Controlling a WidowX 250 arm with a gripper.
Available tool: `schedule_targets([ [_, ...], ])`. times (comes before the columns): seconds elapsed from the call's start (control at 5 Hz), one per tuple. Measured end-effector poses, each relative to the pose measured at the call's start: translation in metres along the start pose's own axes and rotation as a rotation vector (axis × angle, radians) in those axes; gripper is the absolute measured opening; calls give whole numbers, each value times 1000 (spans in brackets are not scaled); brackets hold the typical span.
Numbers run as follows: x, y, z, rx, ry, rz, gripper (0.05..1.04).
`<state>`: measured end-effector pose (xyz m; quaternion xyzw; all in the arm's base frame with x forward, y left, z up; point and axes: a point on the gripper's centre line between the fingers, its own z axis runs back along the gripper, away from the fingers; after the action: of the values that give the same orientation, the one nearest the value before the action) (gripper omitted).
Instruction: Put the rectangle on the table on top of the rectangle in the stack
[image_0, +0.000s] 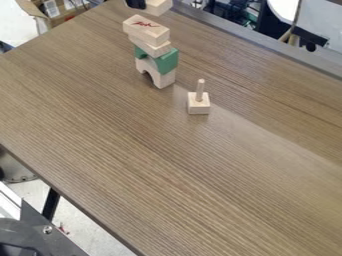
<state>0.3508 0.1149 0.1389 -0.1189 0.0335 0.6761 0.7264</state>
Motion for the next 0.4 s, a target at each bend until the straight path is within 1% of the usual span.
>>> schedule_targets([
  [0.4, 0, 0, -1, 0, 0, -3, 556],
])
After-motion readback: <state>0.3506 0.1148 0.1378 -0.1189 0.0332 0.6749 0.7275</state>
